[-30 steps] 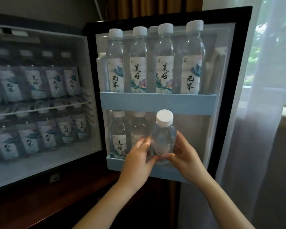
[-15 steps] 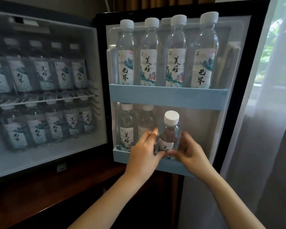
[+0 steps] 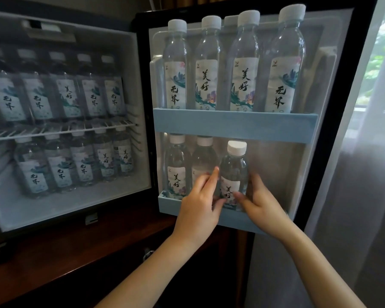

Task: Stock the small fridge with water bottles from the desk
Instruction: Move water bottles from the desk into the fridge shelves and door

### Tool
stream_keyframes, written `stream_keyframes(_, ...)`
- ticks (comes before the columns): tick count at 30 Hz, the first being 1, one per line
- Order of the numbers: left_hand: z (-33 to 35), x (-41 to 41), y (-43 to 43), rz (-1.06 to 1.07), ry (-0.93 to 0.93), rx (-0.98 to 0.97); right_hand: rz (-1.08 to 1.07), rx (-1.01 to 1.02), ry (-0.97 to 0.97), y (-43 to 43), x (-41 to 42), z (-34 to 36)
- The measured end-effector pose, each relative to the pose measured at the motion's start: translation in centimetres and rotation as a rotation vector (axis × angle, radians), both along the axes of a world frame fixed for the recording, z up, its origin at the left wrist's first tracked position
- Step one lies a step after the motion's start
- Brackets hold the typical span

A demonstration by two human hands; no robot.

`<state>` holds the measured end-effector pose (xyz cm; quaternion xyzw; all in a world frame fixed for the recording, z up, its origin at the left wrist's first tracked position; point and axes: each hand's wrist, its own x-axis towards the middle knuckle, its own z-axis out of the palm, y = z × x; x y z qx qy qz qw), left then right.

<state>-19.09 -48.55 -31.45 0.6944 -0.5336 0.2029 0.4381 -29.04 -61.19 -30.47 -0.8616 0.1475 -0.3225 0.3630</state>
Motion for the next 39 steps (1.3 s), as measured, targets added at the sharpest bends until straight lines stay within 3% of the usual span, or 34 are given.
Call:
stream_keyframes(7, -0.9, -0.2, 0.1, -0.013, 0.004, 0.063, 0.010, 0.096, 0.043, 0.2, -0.2, 0.6)
stream_keyframes(15, -1.2, 0.2, 0.7, -0.051, -0.027, 0.107, -0.170, -0.112, 0.089, 0.9, 0.8, 0.3)
stream_keyframes(26, -1.9, -0.2, 1.0, -0.035, 0.002, 0.128, -0.180, -0.085, 0.036, 0.6, 0.5, 0.3)
stream_keyframes(35, -1.9, 0.5, 2.0, -0.086, 0.056, 0.160, -0.200, -0.201, 0.050, 1.5, 0.4, -0.2)
stream_keyframes(39, -1.8, 1.1, 3.2, -0.084, 0.101, 0.141, -0.248, -0.178, -0.087, 2.0, 0.9, -0.9)
